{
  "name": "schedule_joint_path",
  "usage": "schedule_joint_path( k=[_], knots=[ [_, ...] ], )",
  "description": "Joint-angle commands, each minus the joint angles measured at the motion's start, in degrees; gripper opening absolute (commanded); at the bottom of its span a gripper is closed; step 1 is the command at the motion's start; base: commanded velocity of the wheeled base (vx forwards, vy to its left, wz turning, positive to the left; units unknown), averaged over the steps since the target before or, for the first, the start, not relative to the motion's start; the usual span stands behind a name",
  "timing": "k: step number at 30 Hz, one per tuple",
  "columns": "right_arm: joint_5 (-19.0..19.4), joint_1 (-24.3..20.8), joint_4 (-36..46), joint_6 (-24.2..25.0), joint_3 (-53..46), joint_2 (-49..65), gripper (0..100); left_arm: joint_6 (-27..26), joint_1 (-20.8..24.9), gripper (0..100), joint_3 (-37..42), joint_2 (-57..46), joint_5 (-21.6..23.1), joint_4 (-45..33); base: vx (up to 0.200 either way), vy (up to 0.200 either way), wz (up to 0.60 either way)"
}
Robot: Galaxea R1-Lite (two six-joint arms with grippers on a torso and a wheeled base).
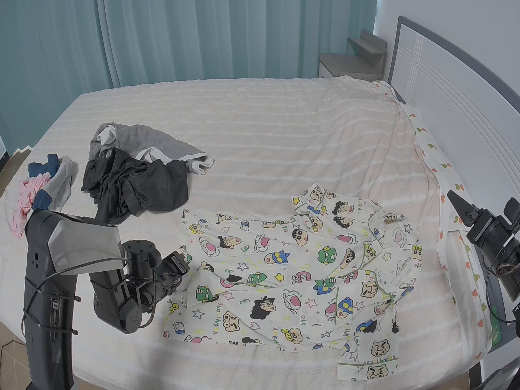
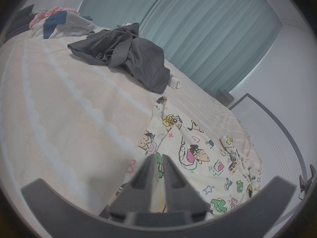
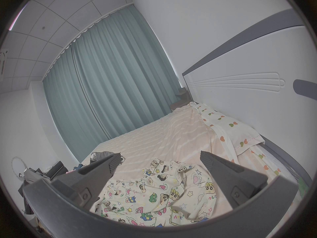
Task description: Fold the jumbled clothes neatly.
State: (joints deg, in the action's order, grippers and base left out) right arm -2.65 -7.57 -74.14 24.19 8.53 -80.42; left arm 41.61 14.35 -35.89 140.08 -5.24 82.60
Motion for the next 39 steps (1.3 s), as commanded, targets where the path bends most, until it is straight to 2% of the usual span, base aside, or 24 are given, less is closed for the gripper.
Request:
schedule_joint_path(
  k=[1, 10, 31, 32, 39],
  knots=[
    [0.0, -0.1, 0.1, 0.0, 0.0, 0.1, 100, 0.2, 0.9, 100, 0.0, -0.2, 0.0, 0.2, 0.0, 0.0, 0.0],
    [0.0, 0.0, 0.0, 0.0, 0.1, 0.2, 100, 0.5, 4.1, 100, 0.2, 0.0, 0.3, 0.1, 0.0, 0.0, 0.0],
    [-0.1, 0.0, 0.0, 0.0, 0.0, 0.1, 100, 0.6, 4.9, 100, -0.8, 3.3, 2.3, 0.2, 0.0, 0.0, 0.0],
    [-0.1, 0.0, 0.0, 0.0, 0.0, 0.1, 100, 0.6, 4.9, 0, -0.8, 3.4, 2.3, 0.2, 0.0, 0.0, 0.0],
    [-0.1, 0.0, 0.1, 0.0, 0.0, 0.2, 100, 0.5, 4.6, 0, -0.1, 3.0, 1.8, 0.5, 0.0, 0.0, 0.0]
  ],
)
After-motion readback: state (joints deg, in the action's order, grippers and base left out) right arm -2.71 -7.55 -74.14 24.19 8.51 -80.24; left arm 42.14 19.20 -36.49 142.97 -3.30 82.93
